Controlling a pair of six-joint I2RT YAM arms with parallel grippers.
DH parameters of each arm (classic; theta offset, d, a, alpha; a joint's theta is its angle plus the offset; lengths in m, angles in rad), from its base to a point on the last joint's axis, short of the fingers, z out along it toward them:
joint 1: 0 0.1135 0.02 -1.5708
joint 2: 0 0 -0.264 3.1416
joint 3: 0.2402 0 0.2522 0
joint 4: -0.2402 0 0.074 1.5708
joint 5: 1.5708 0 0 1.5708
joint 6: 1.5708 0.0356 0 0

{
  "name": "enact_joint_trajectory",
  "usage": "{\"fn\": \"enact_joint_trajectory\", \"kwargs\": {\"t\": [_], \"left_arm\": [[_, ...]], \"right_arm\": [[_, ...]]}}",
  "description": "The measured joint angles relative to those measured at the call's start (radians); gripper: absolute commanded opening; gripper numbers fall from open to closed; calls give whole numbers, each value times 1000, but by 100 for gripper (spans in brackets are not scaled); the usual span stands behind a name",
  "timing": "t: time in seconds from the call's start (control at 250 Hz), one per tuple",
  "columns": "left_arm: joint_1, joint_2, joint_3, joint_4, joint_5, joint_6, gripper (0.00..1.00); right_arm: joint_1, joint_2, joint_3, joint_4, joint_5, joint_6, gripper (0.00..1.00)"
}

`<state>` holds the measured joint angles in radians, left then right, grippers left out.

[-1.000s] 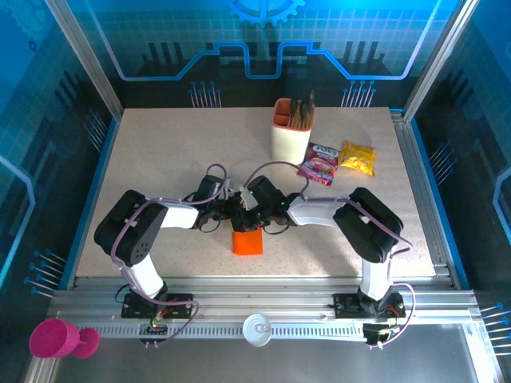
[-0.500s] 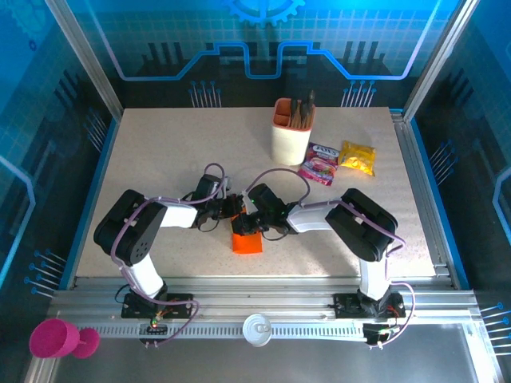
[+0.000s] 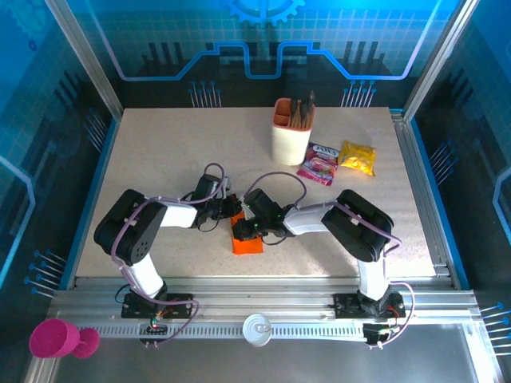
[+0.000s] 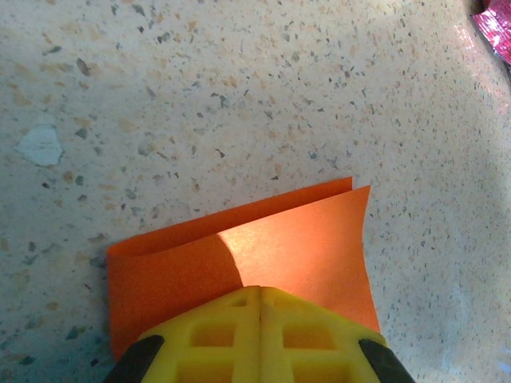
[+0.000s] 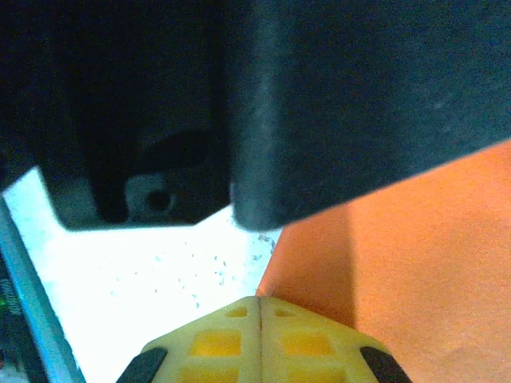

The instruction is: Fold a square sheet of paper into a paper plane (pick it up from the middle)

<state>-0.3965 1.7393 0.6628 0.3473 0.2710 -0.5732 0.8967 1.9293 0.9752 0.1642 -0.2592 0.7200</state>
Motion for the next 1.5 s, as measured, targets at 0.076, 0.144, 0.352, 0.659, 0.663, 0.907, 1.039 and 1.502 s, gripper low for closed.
{"fn": "enact_joint_trajectory", "kwargs": {"t": [0.076,0.144,0.352,0.659,0.663,0.907,1.039,1.502], "left_arm": [[1,0,0,0,4,2,0],[1,1,0,0,12,5,0],[1,2,0,-2,28,8,0],[-5,7,-5,-8,103,8,0],[-6,7,-5,-8,103,8,0],[-14,21,0,25,86,5,0],[-14,27,4,39,66,5,0],[-14,27,4,43,59,5,0]], "right_arm": [[18,-13,3,-36,38,-18,0],[26,-22,9,-67,64,-20,0],[53,-40,10,-109,128,-2,0],[127,-117,-84,-100,189,14,0],[128,-118,-85,-100,190,14,0],[215,-183,-164,-109,86,-25,0],[209,-216,-195,-122,28,-32,0],[48,-298,-153,-99,-61,-21,0]]}}
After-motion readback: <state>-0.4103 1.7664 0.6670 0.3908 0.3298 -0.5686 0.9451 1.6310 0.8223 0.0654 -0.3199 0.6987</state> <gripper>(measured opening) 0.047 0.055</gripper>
